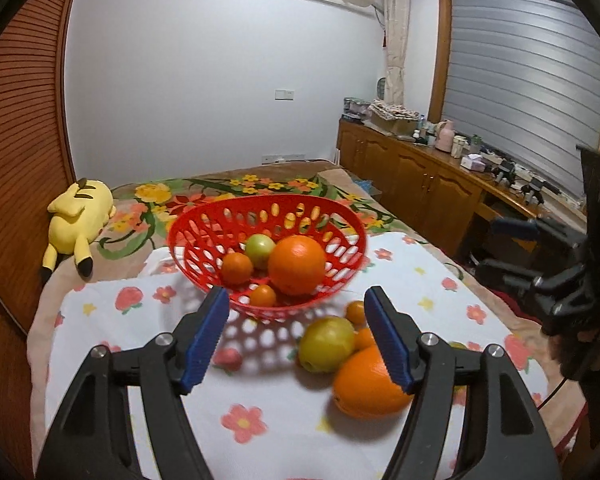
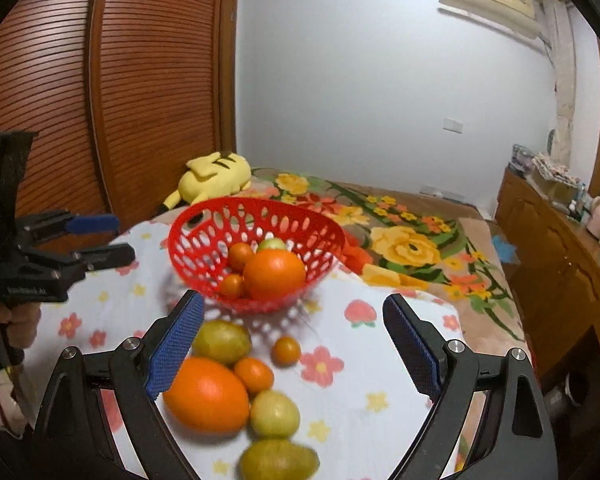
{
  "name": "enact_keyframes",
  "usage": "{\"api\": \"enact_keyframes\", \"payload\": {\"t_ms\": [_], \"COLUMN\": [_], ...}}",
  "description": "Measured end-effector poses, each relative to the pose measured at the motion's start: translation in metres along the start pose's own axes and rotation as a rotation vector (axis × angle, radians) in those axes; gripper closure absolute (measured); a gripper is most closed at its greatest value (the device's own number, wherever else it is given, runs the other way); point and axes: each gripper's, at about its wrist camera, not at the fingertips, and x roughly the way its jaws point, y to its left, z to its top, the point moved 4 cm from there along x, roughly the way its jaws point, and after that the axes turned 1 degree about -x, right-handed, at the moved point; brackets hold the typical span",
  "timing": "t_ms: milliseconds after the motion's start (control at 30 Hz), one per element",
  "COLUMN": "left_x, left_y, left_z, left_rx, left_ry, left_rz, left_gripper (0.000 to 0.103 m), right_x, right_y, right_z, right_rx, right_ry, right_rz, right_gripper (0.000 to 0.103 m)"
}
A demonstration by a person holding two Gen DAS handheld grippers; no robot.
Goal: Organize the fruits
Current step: 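Withdraw both open grippers from the basket toward the remaining fruit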
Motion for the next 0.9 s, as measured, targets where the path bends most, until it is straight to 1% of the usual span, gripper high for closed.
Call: {"api": "enact_keyframes", "payload": {"t_ms": [133, 400, 467, 833, 900], "left_x": [-0.01, -0.025, -0.023, 0.006, 0.012], "left_y": [-0.016, -0.035, -0.037, -0.053, -0.056], "left_z": [-0.005, -0.012, -0.016, -0.05, -0.056], "left_rx": [0.017, 0.045, 0.047, 0.055, 0.057], "left_ry": [-0.003, -0.01, -0.002, 0.091, 0.11], "left_rz": [-0.017, -0.026, -0.025, -0.038, -0.045], "left_gripper": [0.033, 0.033, 0.033, 0.033, 0.033], "right_x": [-0.012, -0.031, -0.032, -0.014, -0.011], "right_y": [0.005, 0.007, 0.005, -0.004, -0.007], "right_z": [-0.023, -0.054, -0.061, -0.104, -0.111], "right_rx": [0.001, 0.05, 0.061, 0.158, 0.169], "right_ry": [0.011, 0.007, 0.021, 0.079, 0.088], "right_rz": [-0.016, 0.024, 0.017, 0.081, 0.079], "right_gripper": [0.01, 0.01, 0.01, 0.011, 0.012]}}
